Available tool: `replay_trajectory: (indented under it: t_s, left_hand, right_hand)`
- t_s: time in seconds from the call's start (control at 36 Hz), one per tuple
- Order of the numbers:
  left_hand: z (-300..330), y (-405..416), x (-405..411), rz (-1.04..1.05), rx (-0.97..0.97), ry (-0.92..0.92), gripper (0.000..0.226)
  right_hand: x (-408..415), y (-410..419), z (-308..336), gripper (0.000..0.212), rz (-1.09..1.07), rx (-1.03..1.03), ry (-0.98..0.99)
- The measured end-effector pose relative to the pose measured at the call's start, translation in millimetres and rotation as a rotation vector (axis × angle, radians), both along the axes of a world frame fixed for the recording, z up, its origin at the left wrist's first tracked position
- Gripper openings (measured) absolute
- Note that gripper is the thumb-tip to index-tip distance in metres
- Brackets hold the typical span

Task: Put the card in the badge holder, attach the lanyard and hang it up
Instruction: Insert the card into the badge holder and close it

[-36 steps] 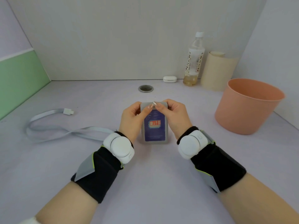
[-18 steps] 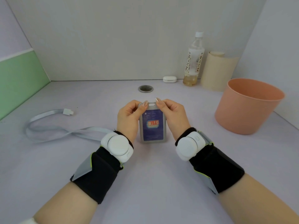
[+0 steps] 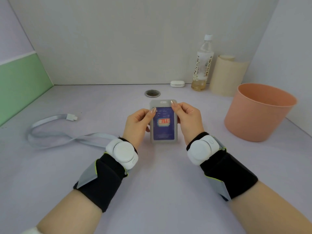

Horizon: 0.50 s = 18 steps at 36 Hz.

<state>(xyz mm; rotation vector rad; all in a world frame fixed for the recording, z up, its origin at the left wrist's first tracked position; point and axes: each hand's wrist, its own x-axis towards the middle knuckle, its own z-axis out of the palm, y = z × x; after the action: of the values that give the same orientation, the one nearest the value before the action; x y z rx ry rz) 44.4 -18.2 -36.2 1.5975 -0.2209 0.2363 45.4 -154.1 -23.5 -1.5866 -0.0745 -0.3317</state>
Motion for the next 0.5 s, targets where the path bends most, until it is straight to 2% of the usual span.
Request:
replay_trajectory:
  t_s: [0.17,0.36,0.5]
  left_hand:
    - [-4,-1,0,0.013,0.113,-0.05,0.021]
    - [-1,3,0,0.122,0.023,-0.125,0.027]
    - [0,10,6,0.169,-0.048,-0.105,0.026]
  right_hand:
    - [2,-5,1,0.026,-0.049,0.028,-0.002]
    - [1,1,-1,0.021,0.105,0.067,0.037]
    - [0,5,-9,0.02,0.175,-0.014,0.05]
